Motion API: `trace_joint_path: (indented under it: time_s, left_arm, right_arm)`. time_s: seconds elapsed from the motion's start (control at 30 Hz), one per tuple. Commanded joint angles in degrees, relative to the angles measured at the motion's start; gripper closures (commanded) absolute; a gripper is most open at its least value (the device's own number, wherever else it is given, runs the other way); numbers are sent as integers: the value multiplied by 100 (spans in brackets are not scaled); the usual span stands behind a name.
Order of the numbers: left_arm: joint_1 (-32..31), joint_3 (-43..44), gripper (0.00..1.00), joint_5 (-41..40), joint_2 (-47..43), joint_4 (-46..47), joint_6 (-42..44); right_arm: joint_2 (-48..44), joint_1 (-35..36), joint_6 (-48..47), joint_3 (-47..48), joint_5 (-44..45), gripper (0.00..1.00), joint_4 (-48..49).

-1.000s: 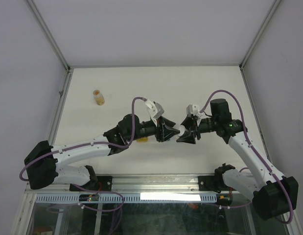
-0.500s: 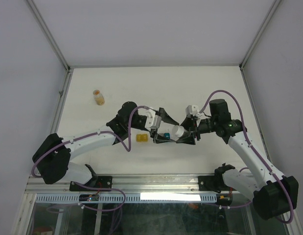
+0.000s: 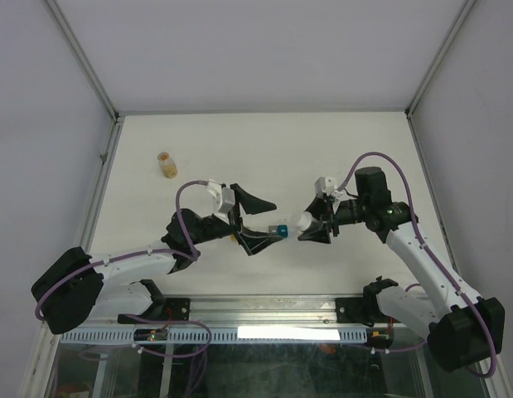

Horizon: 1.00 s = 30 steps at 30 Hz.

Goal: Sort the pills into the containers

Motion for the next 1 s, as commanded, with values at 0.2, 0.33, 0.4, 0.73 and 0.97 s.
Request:
trace_joint_path:
  time_s: [0.2,0.33,0.4,0.73,0.97]
  left_arm:
    - [-1287,439,16,-3490,-745,-1809,-1509]
    - [-1644,1019,19,-3865,-580,-2592,-1325]
    - [-1719,1238,19,-3988,-434,-2826,-1237]
    - [-1735,1839,25,-3932,55,-3164,-1041]
    - [-1720,1934,37,-3698,181,-3147,-1047]
  right_arm:
    - [-15,-61,-94,222,-98,100,244]
    - [-24,-66,-95,222,-105,100,239]
    - [-24,-65,-91,225,-106,100,244]
    - [-42,-66,-83,231,-114,100,236]
    - [-42,-66,-86,231,-124,100,235]
